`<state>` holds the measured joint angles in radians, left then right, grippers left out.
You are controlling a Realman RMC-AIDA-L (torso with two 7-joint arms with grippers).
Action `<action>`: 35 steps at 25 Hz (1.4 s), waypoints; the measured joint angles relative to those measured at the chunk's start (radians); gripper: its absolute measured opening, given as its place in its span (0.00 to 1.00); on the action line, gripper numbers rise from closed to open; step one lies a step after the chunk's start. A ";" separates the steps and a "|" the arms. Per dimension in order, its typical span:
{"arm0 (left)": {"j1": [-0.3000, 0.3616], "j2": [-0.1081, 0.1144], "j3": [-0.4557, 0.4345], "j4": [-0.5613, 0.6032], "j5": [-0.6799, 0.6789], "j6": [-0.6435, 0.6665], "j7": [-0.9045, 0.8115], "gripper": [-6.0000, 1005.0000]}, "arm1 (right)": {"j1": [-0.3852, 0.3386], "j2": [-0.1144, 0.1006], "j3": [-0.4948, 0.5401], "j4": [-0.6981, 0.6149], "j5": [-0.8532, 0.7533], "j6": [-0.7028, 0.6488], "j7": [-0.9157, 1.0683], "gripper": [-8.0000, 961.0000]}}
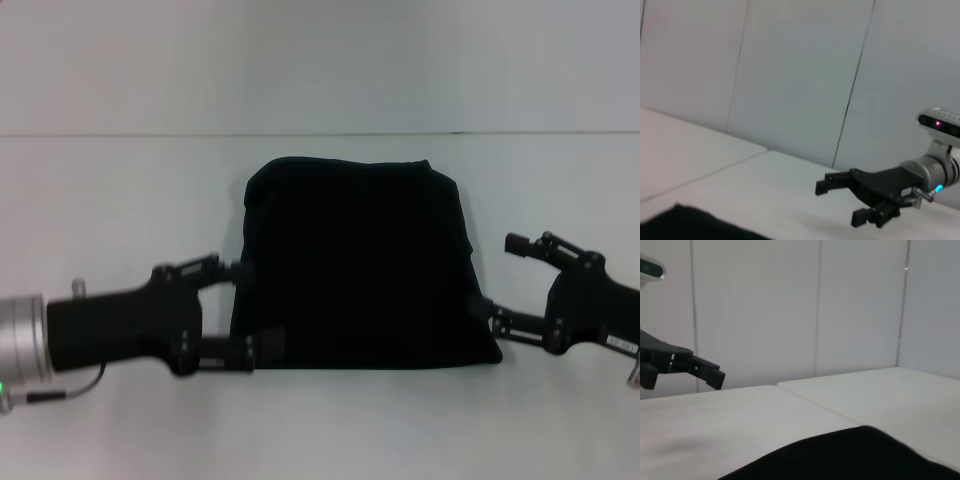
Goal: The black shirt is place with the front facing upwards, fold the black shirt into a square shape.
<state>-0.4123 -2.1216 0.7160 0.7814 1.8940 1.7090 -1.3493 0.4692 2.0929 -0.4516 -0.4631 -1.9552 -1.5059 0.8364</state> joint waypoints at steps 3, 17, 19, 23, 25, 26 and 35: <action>0.035 -0.010 -0.001 -0.002 0.033 0.003 0.026 0.88 | -0.003 0.000 -0.021 0.015 -0.026 0.003 -0.006 0.97; 0.067 -0.012 -0.009 -0.059 0.091 -0.119 0.060 0.96 | -0.058 -0.001 -0.030 0.050 -0.055 0.039 -0.043 0.97; 0.065 -0.012 -0.009 -0.059 0.091 -0.117 0.060 0.96 | -0.058 -0.001 -0.029 0.050 -0.056 0.040 -0.043 0.97; 0.063 -0.012 -0.009 -0.059 0.087 -0.111 0.060 0.96 | -0.058 -0.001 -0.027 0.050 -0.053 0.037 -0.045 0.97; 0.060 -0.013 -0.009 -0.059 0.087 -0.109 0.059 0.96 | -0.058 -0.001 -0.026 0.051 -0.051 0.034 -0.045 0.97; 0.059 -0.013 -0.009 -0.059 0.087 -0.109 0.059 0.96 | -0.058 -0.001 -0.026 0.051 -0.051 0.034 -0.045 0.97; 0.058 -0.013 -0.009 -0.059 0.082 -0.100 0.059 0.96 | -0.058 -0.001 -0.025 0.051 -0.050 0.031 -0.045 0.97</action>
<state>-0.3542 -2.1347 0.7071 0.7224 1.9763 1.6090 -1.2906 0.4111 2.0922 -0.4770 -0.4126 -2.0050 -1.4749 0.7915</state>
